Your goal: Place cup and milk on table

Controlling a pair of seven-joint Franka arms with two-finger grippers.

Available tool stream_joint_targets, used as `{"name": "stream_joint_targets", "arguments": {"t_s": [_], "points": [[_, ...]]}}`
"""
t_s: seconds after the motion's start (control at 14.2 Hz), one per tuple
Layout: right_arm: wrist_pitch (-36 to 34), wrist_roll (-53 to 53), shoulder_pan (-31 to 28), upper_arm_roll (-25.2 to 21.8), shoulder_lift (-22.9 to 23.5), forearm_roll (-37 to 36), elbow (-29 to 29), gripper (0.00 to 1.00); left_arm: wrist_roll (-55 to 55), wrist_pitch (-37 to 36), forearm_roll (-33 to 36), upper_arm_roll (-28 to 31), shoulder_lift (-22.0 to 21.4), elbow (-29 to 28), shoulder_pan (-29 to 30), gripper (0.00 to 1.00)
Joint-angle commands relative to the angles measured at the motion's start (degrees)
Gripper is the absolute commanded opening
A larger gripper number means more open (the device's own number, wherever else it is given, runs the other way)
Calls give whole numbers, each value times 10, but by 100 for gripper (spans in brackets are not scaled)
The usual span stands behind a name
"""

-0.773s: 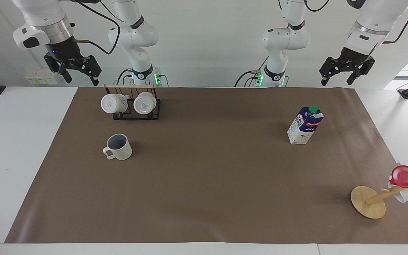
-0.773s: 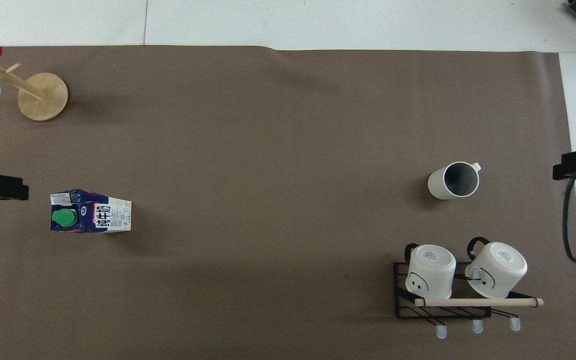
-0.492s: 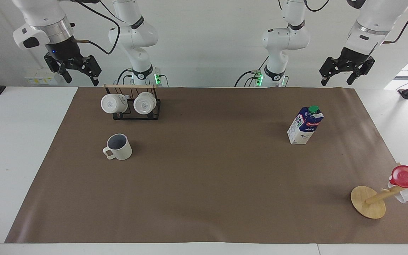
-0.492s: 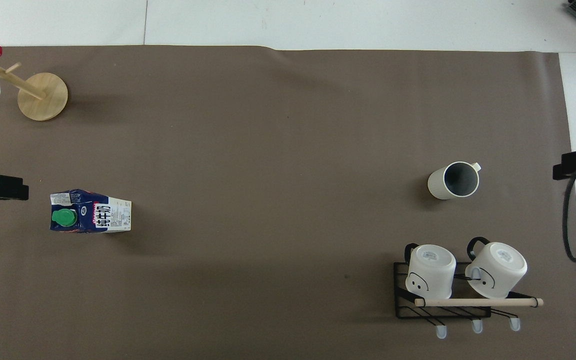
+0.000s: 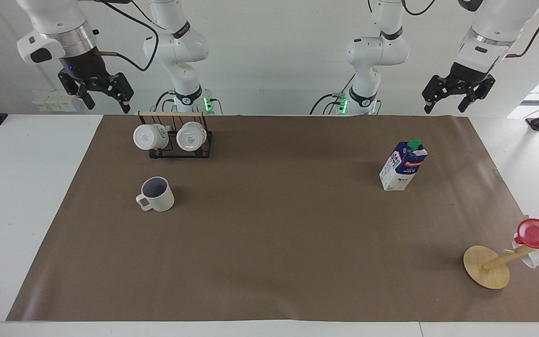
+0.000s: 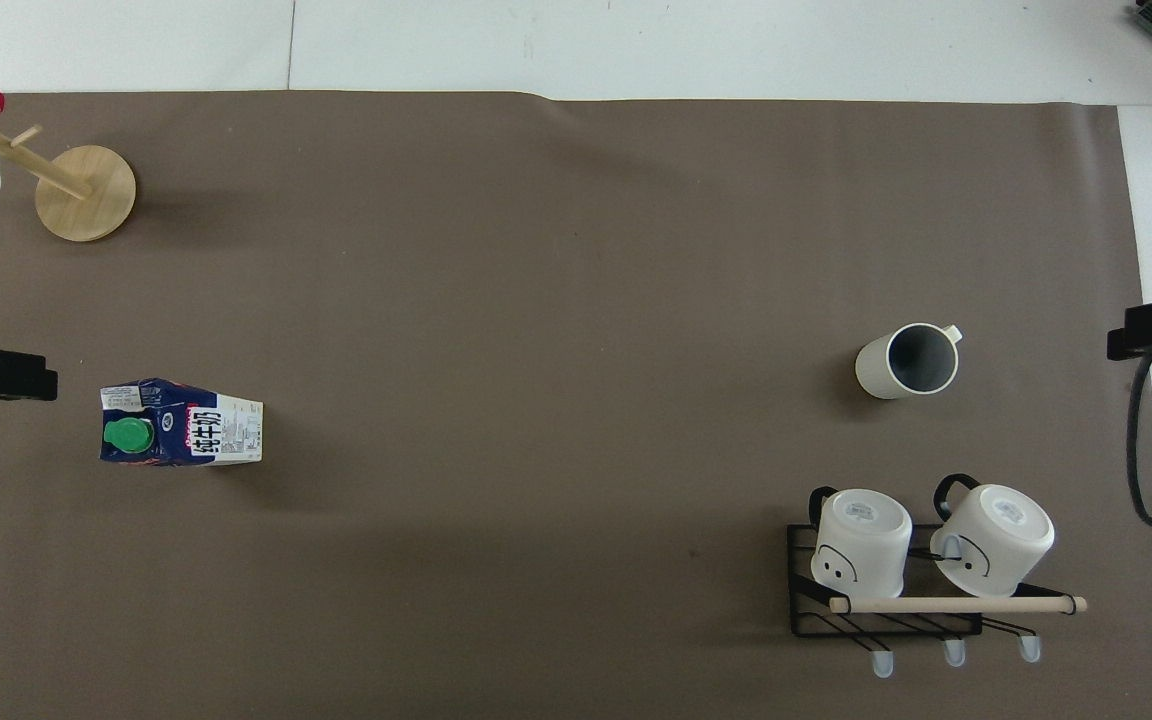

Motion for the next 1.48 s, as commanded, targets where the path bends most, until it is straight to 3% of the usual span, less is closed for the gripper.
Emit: {"name": "stream_joint_targets", "arguments": {"t_s": [0.0,1.12,1.41], "points": [[7,11,-4,3,-10,2,-13,100,-2,-13,7,-6,-1,8,7,100],[11,17,3,4,-11,2,-35,100,-2,-13,7,-6,-1,8,7,100],[71,58,23,10,-7,2,-78,100,-2,-13,7,-6,-1,8,7,100]]}}
